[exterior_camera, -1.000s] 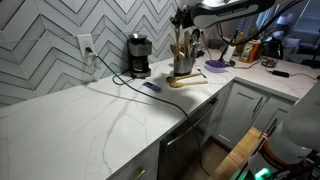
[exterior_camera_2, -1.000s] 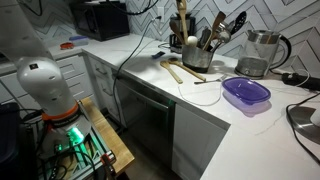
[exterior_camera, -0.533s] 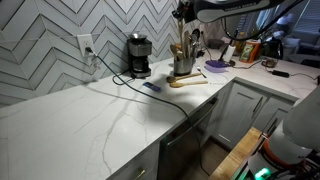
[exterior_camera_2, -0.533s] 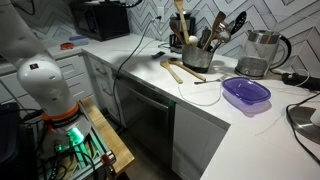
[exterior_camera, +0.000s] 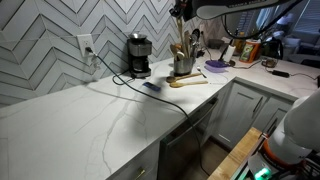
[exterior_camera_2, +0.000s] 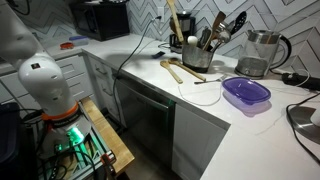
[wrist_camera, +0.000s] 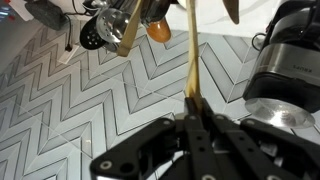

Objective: Remove one wooden spoon from the utensil holder

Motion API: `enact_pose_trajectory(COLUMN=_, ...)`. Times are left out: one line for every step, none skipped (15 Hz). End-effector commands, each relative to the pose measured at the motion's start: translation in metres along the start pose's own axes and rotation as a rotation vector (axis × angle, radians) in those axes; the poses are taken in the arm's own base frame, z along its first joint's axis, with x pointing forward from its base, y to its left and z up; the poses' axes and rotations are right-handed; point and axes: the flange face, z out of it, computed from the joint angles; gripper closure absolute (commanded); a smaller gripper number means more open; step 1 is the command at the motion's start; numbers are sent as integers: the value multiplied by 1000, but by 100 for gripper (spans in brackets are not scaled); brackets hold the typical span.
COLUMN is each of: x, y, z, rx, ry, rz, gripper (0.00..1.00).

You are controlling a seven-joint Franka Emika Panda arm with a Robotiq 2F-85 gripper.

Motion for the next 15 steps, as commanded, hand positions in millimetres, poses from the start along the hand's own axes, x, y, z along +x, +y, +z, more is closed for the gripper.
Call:
enact_pose_trajectory(x=-9, y=-12, z=-16, rx=-76, ry=-28, rz=-68, gripper=98)
enact_pose_trajectory(x=-12, y=-17, z=-19, rx=-99, ry=-39, rz=-88, gripper=98)
enact_pose_trajectory(x=-18, y=-23, z=-22, rx=-125, ry=-47, rz=-111, gripper=98)
enact_pose_trajectory(x=-21, y=-28, z=-26, rx=-154, ry=-48, rz=-131, gripper=98)
enact_pose_trajectory(x=-27, y=-35, z=-30, rx=-185, ry=-46, rz=-155, gripper=98)
enact_pose_trajectory(x=-33, y=-43, z=-34, rx=-212, ry=-43, rz=-180, gripper=98)
enact_pose_trajectory(x=-39, y=-50, z=-38, rx=-230, ry=-50, rz=-210, gripper=98)
enact_pose_trajectory(x=-48, y=-60, z=-40, rx=-245, ry=-56, rz=-236, gripper=98)
enact_pose_trajectory(x=-57, y=-70, z=-42, rx=-253, ry=-67, rz=-260, gripper=98)
enact_pose_trajectory(x=-66, y=-79, z=-43, rx=-255, ry=-84, rz=-284, gripper=98)
enact_pose_trajectory(x=-77, y=-89, z=-42, rx=-259, ry=-96, rz=-302, gripper=98)
enact_pose_trajectory(x=-86, y=-98, z=-41, rx=-266, ry=-106, rz=-321, gripper=98)
enact_pose_trajectory(x=-96, y=-107, z=-36, rx=-272, ry=-108, rz=-332, gripper=98)
enact_pose_trajectory(x=-106, y=-115, z=-29, rx=-276, ry=-117, rz=-338, gripper=98)
enact_pose_trajectory(x=-116, y=-122, z=-22, rx=-281, ry=-125, rz=-342, gripper=98)
